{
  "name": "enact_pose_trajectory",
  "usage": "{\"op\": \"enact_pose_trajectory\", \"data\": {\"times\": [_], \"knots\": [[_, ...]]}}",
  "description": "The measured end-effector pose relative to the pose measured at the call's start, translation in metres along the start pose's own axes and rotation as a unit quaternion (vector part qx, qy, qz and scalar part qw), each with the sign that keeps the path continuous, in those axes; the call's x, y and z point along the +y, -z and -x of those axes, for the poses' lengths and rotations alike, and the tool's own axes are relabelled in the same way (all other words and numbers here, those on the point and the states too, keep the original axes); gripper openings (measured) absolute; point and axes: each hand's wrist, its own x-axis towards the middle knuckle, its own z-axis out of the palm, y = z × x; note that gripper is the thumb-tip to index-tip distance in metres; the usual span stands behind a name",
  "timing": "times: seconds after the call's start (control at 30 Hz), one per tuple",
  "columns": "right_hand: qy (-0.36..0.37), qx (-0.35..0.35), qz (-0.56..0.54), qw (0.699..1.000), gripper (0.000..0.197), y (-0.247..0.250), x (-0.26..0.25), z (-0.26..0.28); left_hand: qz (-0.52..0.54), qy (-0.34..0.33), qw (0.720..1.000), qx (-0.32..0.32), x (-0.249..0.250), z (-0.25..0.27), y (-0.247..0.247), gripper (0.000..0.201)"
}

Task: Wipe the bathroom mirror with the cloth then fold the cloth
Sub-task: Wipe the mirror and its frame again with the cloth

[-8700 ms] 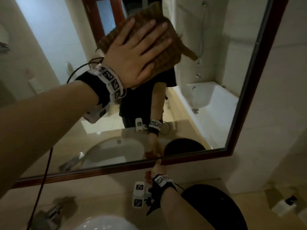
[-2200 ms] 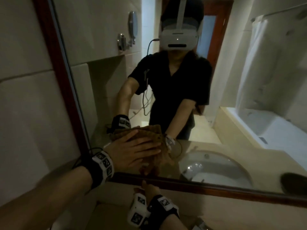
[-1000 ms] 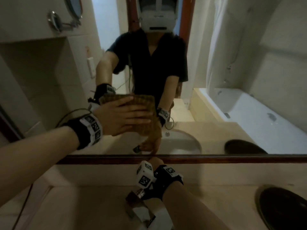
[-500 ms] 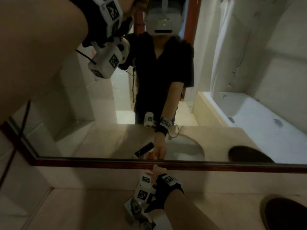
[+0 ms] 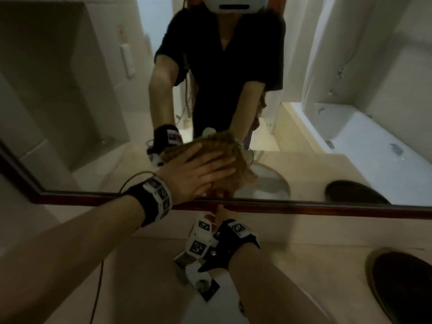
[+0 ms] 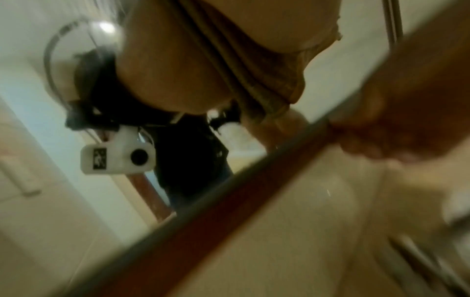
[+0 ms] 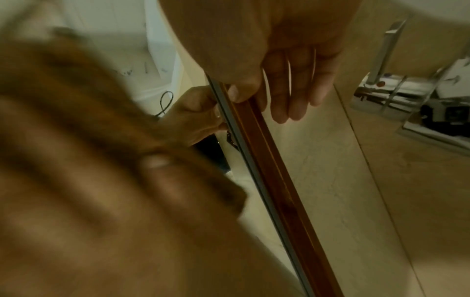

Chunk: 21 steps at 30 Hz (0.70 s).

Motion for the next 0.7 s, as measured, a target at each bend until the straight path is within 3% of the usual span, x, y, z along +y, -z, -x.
{"op": "enact_pose_trajectory", "data": {"times": [0.07,0.13,0.17,0.2,0.27,0.33,0.37,0.43,0.47,0.5,0.6,0.7], "knots": [[-0.034,-0.022,-0.007,0.999,0.033,0.003,-0.002,-0.004,0.010,-0.033,0.997,-0.063,0.021,0.021,-0.025,0.060],[0.001,0.042,0.107,0.993,0.041,0.002,-0.006,-0.001,0.013,-0.046,0.993,-0.108,0.037,0.040,-0.045,0.060],[0.047,0.086,0.206,0.974,0.045,0.003,-0.010,0.004,0.018,-0.045,0.992,-0.121,0.038,0.044,-0.046,0.058],[0.114,0.099,0.322,0.935,0.050,0.003,-0.014,0.009,0.032,-0.043,0.991,-0.121,0.037,0.044,-0.045,0.056],[0.132,0.091,0.434,0.887,0.054,0.001,-0.015,0.017,0.047,-0.052,0.991,-0.115,0.030,0.042,-0.042,0.054],[0.105,0.088,0.474,0.870,0.052,0.003,-0.016,0.007,0.049,-0.057,0.992,-0.098,0.022,0.039,-0.039,0.053],[0.090,0.084,0.469,0.875,0.049,0.004,-0.016,0.008,0.045,-0.060,0.994,-0.084,0.018,0.037,-0.035,0.053],[0.050,0.017,0.346,0.937,0.042,0.006,-0.014,0.018,0.035,-0.058,0.995,-0.067,0.006,0.029,-0.021,0.056],[0.047,0.016,0.274,0.961,0.041,0.011,-0.012,0.017,0.028,-0.056,0.997,-0.050,-0.004,0.024,-0.013,0.057],[0.056,0.027,0.250,0.966,0.039,0.012,-0.015,0.023,0.025,-0.056,0.997,-0.038,-0.014,0.016,-0.001,0.057],[0.141,0.049,0.291,0.945,0.022,0.001,-0.033,0.053,0.009,-0.053,0.999,0.004,-0.047,-0.011,0.037,0.054],[0.373,0.093,0.323,0.865,0.025,-0.016,-0.055,0.102,-0.004,-0.026,1.000,0.007,-0.070,-0.024,0.066,0.058]]}}
